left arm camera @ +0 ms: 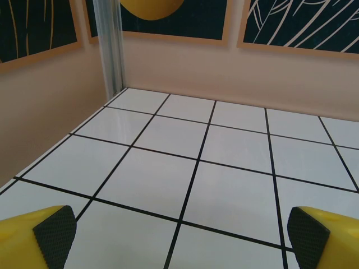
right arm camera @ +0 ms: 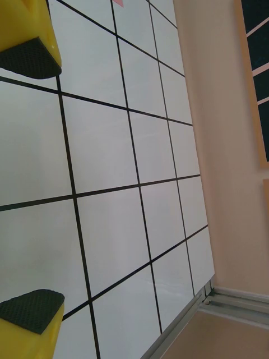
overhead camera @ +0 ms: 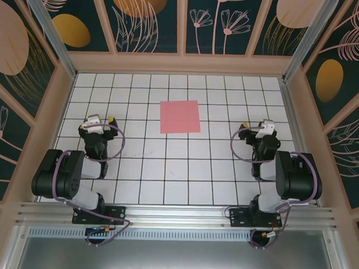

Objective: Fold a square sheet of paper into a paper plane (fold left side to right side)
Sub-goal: Rotate the square sheet of paper at the center of the table.

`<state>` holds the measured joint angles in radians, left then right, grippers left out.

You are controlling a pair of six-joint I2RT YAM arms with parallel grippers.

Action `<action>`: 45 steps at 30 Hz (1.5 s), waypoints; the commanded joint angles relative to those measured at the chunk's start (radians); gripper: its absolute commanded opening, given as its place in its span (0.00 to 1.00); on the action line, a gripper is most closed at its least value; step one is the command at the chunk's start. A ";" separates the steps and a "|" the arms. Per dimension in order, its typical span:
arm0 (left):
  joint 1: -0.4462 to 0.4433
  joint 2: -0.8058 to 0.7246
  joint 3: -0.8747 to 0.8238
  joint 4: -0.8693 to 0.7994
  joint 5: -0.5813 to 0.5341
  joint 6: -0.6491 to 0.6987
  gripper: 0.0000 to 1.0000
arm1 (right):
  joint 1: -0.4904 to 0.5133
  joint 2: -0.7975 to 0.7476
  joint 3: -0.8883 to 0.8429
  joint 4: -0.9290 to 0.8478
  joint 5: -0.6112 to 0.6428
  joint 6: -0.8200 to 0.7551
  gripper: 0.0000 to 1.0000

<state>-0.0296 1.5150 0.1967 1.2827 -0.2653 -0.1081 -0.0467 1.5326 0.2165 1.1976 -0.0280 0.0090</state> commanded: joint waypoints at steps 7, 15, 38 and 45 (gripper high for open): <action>0.005 0.008 0.015 0.043 0.014 0.011 0.99 | 0.005 0.010 0.020 0.045 -0.017 0.002 0.99; 0.005 0.010 0.020 0.040 0.016 0.010 0.98 | 0.002 0.010 0.022 0.042 -0.024 0.003 0.99; 0.004 -0.204 0.403 -0.736 0.193 -0.314 0.98 | 0.034 -0.406 0.234 -0.731 -0.022 0.196 0.99; -0.072 -0.002 0.625 -0.940 0.495 -0.566 0.98 | 0.142 -0.441 0.317 -0.984 -0.018 0.326 0.99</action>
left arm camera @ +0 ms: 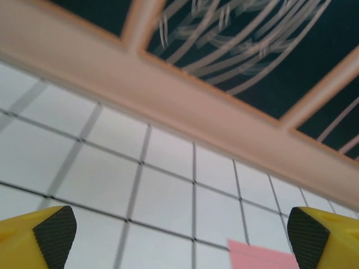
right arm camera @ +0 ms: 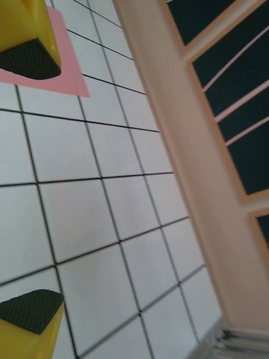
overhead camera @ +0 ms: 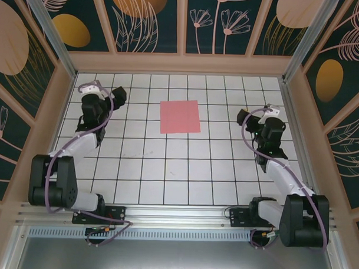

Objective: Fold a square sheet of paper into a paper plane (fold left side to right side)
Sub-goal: Rotate the square sheet of paper at the center of the table.

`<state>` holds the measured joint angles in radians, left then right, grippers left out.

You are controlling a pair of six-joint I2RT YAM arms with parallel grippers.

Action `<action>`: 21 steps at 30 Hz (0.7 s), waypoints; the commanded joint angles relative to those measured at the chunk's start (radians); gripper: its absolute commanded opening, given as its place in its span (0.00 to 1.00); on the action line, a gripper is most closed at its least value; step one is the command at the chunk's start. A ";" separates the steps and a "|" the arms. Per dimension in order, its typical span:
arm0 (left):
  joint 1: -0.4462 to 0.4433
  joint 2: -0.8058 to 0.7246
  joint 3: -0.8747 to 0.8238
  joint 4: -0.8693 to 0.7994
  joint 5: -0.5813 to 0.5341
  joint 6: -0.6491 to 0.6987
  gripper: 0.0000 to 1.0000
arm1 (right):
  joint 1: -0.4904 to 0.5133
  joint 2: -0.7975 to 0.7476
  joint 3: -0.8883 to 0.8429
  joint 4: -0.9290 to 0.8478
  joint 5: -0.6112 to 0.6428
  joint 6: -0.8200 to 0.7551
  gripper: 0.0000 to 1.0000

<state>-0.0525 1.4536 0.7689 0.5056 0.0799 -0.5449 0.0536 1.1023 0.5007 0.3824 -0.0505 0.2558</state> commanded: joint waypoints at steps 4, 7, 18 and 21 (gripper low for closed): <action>-0.175 0.183 0.232 -0.311 0.096 -0.056 0.99 | 0.112 0.003 0.044 -0.197 0.060 0.081 0.99; -0.245 0.283 0.346 -0.354 0.061 -0.027 0.99 | 0.130 0.016 0.048 -0.202 0.061 0.089 0.99; -0.400 0.657 0.818 -0.668 -0.131 0.097 0.99 | 0.157 0.030 0.056 -0.230 0.114 0.102 0.99; -0.411 0.722 0.904 -0.743 -0.149 0.090 0.99 | 0.159 0.031 0.058 -0.237 0.117 0.105 0.99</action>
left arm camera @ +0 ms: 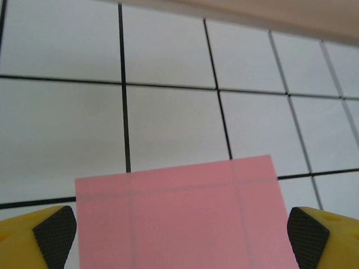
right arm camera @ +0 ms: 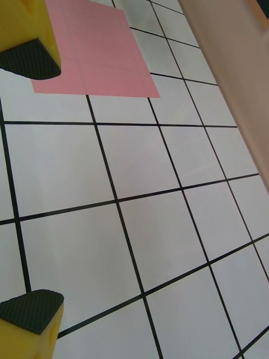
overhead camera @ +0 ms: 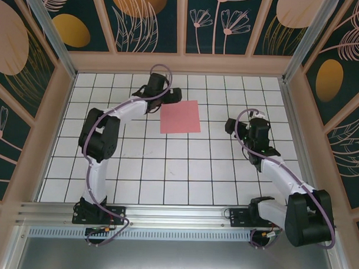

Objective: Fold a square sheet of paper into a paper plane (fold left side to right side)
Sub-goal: Rotate the square sheet of paper at the center of the table.

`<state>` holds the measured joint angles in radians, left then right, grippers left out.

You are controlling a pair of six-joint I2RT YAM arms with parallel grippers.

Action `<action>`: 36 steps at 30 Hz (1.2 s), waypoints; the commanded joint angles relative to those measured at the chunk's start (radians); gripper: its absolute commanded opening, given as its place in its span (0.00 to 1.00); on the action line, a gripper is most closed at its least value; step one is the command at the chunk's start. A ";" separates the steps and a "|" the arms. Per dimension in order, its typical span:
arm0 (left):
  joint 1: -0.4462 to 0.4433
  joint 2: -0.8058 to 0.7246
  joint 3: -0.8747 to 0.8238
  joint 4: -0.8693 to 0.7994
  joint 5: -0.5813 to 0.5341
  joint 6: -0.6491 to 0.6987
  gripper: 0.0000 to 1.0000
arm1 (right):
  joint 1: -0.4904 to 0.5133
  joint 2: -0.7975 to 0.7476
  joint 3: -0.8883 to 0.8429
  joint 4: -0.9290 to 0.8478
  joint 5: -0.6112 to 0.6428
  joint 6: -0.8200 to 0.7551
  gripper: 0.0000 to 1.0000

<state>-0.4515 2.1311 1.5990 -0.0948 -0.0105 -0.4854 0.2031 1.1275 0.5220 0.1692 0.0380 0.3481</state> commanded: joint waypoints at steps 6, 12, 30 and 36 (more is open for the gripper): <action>-0.022 0.174 0.233 -0.297 -0.010 0.024 0.98 | 0.011 0.027 0.045 -0.034 0.022 0.013 0.99; -0.029 0.225 0.272 -0.348 0.054 0.006 0.99 | 0.019 0.065 0.066 -0.045 0.009 0.012 0.99; -0.086 0.086 0.002 -0.336 0.101 0.028 0.98 | 0.031 0.075 0.078 -0.090 -0.049 0.048 0.99; -0.136 -0.025 -0.177 -0.276 0.091 0.013 0.98 | 0.038 0.066 0.054 -0.085 -0.062 0.071 0.99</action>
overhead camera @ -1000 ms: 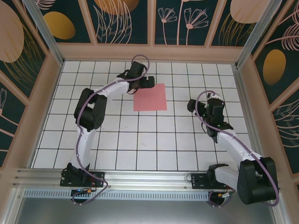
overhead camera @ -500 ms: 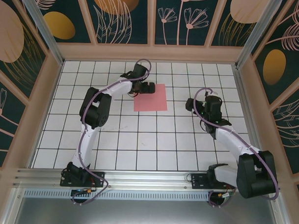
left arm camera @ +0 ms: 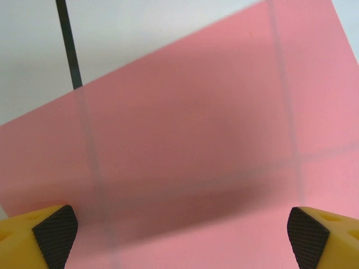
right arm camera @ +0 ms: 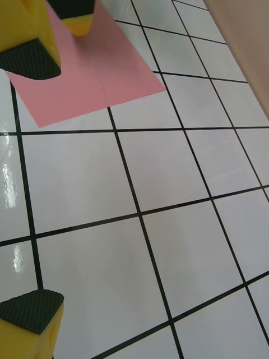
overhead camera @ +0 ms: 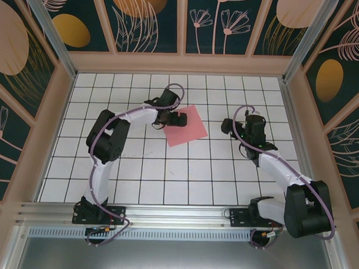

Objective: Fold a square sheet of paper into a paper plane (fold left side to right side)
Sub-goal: Rotate the square sheet of paper at the center of the table.

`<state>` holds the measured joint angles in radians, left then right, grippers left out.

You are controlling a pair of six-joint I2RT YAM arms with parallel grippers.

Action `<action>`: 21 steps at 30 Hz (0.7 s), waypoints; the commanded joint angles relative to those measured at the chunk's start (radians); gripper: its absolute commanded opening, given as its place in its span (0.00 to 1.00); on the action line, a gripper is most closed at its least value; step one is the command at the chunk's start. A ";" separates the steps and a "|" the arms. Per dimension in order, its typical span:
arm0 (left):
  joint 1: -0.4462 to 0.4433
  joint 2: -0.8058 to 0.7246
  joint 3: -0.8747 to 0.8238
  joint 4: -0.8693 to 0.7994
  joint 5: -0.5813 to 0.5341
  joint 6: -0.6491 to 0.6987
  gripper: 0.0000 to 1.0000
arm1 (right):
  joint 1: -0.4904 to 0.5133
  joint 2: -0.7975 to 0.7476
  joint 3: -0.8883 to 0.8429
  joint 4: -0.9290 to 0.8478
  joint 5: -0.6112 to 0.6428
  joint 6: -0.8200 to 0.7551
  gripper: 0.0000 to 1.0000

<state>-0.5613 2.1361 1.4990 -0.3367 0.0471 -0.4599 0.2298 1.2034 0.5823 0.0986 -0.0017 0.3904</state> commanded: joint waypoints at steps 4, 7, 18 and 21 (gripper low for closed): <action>-0.058 -0.087 -0.182 0.004 0.030 -0.034 0.99 | 0.020 -0.007 -0.018 -0.013 -0.030 0.034 0.99; -0.062 -0.134 -0.241 0.034 0.027 -0.052 0.99 | 0.026 0.006 -0.018 -0.014 -0.049 0.042 0.99; -0.050 -0.308 -0.243 0.043 -0.031 -0.062 0.99 | 0.114 0.211 0.129 -0.078 -0.043 0.016 0.94; -0.020 -0.346 -0.287 0.056 -0.029 -0.072 0.99 | 0.155 0.309 0.211 -0.088 -0.022 -0.012 0.94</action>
<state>-0.6090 1.8408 1.2491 -0.2760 0.0399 -0.5091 0.3515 1.4494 0.7082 0.0368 -0.0463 0.4122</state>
